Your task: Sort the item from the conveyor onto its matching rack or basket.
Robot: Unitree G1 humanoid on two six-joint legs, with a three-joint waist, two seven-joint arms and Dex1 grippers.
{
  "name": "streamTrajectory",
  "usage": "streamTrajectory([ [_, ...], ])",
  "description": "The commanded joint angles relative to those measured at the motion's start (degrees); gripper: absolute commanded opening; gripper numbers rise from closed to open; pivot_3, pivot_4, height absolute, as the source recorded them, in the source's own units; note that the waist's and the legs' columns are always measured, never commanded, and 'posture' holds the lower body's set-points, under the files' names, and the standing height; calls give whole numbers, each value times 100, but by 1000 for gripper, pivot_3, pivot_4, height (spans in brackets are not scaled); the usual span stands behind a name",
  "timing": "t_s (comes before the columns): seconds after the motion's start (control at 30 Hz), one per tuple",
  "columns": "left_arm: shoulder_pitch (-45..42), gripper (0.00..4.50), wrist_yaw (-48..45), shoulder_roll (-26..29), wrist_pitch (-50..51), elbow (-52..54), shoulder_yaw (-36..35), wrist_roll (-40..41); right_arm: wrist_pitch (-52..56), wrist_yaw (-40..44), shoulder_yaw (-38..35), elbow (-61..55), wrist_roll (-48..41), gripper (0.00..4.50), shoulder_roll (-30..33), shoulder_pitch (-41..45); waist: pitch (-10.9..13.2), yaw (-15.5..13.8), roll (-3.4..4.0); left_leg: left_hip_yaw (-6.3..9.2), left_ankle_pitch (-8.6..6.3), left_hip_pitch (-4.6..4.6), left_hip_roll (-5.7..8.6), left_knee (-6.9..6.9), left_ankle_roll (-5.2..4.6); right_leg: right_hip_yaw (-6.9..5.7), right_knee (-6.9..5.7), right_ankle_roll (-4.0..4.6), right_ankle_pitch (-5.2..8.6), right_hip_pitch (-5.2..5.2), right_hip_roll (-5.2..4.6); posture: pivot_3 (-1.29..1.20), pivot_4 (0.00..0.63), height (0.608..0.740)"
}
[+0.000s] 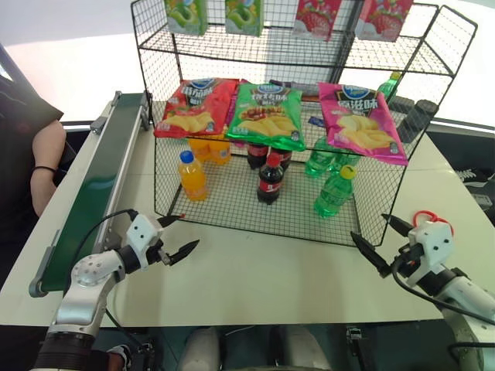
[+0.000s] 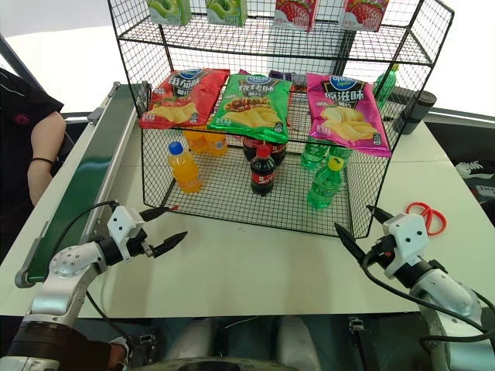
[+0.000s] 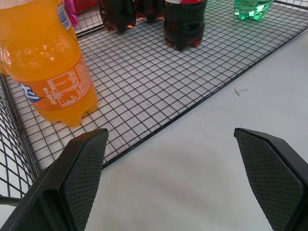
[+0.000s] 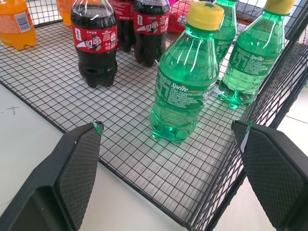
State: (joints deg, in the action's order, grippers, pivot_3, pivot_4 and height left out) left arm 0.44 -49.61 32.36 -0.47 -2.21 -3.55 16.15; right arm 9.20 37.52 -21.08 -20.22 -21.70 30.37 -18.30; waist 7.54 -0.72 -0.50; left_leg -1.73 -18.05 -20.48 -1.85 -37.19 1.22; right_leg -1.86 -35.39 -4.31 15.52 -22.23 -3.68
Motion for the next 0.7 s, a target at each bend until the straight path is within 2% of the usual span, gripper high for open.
streamTrajectory([
  [0.03,-50,4500,-18,42,-42,147,-163,120,-85,16,-165,-221,-125,4437,35,-15,0,0,0,0,0,0,0,0,0,0,0,0,0,0,0,0,150,740],
  [0.7,-35,4500,127,-72,-276,157,-184,161,-228,22,-99,-113,-51,4437,40,161,0,0,0,0,0,0,0,1,0,0,0,0,0,0,0,0,150,740],
])
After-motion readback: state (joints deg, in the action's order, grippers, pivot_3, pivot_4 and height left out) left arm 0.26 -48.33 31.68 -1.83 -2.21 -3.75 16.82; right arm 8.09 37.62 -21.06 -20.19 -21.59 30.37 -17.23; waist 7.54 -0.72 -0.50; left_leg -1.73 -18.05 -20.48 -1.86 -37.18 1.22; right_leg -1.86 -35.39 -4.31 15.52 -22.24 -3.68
